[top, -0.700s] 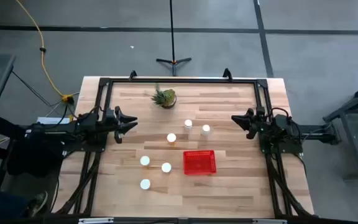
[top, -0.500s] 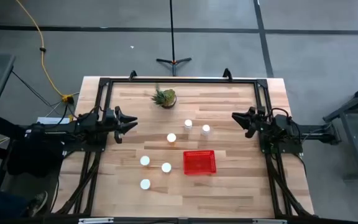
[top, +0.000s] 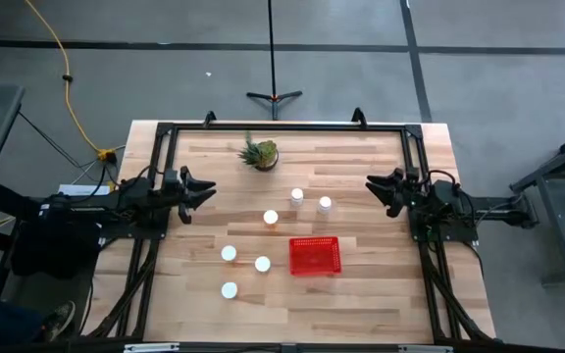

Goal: Pick and place pill bottles into a basket
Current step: Put the white pill bottle into the red bin

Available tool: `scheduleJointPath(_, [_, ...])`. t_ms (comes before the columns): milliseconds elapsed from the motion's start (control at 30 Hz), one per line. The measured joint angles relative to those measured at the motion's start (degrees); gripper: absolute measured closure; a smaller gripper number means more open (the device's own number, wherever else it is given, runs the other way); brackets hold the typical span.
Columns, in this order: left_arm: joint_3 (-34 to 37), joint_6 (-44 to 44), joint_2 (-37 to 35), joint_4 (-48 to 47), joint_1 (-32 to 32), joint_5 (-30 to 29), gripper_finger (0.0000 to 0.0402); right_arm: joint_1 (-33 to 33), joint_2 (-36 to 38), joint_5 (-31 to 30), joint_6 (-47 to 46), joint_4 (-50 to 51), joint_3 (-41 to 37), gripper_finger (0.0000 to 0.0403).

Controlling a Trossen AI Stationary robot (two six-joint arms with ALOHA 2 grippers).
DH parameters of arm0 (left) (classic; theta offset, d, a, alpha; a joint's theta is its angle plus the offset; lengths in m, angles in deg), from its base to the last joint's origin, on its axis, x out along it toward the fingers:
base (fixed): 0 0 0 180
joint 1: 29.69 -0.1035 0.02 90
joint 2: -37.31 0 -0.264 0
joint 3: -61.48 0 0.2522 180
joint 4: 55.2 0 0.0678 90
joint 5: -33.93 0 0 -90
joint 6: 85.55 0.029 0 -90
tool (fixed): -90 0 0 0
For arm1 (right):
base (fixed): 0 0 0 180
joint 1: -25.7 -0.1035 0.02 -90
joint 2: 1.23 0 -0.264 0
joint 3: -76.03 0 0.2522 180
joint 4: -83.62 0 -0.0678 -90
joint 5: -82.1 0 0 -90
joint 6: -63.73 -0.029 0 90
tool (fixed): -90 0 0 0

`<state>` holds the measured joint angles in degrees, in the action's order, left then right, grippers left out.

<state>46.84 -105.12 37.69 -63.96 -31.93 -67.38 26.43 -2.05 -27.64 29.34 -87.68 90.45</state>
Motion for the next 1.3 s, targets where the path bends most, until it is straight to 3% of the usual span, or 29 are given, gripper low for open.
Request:
scheduleJointPath(300, [-0.74, -0.22, 1.48, 5.77, 0.01, 0.59, 0.0227, -0.02, -8.79, 1.49, 11.33, 4.28, 10.78, 0.0189])
scheduleJointPath(600, [-9.77, 1.27, 10.46, 3.91, 0.01, 3.34, 0.0109, -0.02, -26.22, 2.89, 16.51, 18.61, 26.39, 0.0167])
scheduleJointPath(767, [-13.18, -1.35, 13.9, 4.42, 0.01, 3.32, 0.0075, 0.0, -35.1, 3.66, 18.06, 23.33, 32.81, 0.016])
scheduleJointPath(1033, [-15.26, -5.42, 14.88, 6.19, 0.01, 3.28, 0.0076, 0.02, -47.36, 5.98, 16.58, 23.18, 37.85, 0.0159])
scheduleJointPath(1300, [-15.3, -3.6, 14.78, 8.39, 0.01, 3.13, 0.0086, 0.05, -59.97, 8.82, 16.64, 23.0, 39.62, 0.0159])
